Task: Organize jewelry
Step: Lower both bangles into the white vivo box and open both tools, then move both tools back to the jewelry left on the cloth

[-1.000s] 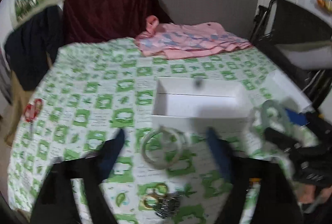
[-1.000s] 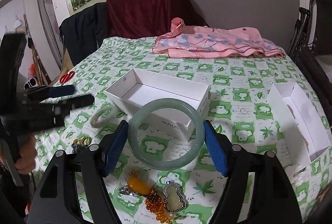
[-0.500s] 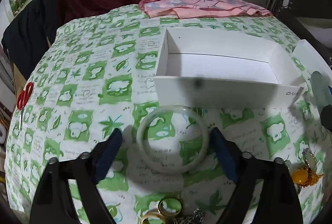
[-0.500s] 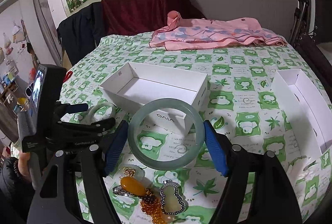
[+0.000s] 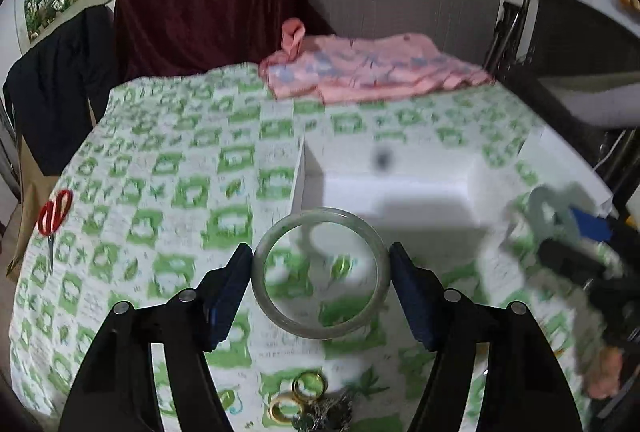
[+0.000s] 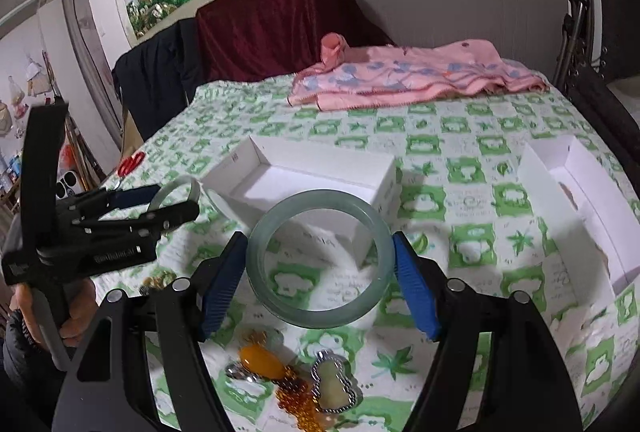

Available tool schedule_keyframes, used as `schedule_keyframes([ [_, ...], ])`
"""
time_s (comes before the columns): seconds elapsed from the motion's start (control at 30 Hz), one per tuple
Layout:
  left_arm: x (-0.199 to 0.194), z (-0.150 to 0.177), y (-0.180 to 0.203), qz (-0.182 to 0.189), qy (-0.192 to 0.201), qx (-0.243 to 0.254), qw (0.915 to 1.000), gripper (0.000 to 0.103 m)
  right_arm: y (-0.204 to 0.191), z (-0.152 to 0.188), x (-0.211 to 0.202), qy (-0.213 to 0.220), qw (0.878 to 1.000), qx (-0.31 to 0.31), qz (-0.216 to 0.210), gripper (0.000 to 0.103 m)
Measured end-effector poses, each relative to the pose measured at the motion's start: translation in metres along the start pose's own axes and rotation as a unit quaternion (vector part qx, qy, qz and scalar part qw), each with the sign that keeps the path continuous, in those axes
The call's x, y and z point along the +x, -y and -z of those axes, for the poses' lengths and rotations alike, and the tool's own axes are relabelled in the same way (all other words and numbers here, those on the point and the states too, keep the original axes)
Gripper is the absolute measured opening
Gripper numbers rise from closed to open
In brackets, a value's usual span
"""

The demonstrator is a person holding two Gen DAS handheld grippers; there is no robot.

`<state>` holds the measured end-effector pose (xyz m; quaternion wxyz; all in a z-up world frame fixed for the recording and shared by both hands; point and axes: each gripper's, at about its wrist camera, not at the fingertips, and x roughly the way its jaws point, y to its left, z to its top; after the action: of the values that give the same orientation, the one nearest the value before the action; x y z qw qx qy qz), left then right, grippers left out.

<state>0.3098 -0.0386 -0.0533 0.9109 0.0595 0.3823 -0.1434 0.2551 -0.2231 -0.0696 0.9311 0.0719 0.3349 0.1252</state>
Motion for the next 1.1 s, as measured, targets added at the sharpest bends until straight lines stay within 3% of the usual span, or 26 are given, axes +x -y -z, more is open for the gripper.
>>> schedule_keyframes([
  [0.17,0.003,-0.030,0.005,0.000,0.013,0.006,0.9999,0.069,-0.003,-0.028,0.010,0.005,1.000,-0.002,-0.005,0.069],
  [0.4,0.044,-0.046,-0.001,0.036,-0.013,-0.020,0.9991,0.069,0.010,-0.045,0.050,-0.022,0.999,0.021,-0.023,0.069],
  [0.67,0.066,-0.038,-0.015,0.058,-0.025,-0.040,0.9972,0.069,0.034,-0.042,0.059,-0.008,0.997,0.060,-0.043,0.074],
  [1.1,0.064,-0.024,-0.032,0.098,-0.039,-0.072,0.9919,0.069,0.052,-0.029,0.054,-0.033,0.990,0.114,-0.080,0.074],
])
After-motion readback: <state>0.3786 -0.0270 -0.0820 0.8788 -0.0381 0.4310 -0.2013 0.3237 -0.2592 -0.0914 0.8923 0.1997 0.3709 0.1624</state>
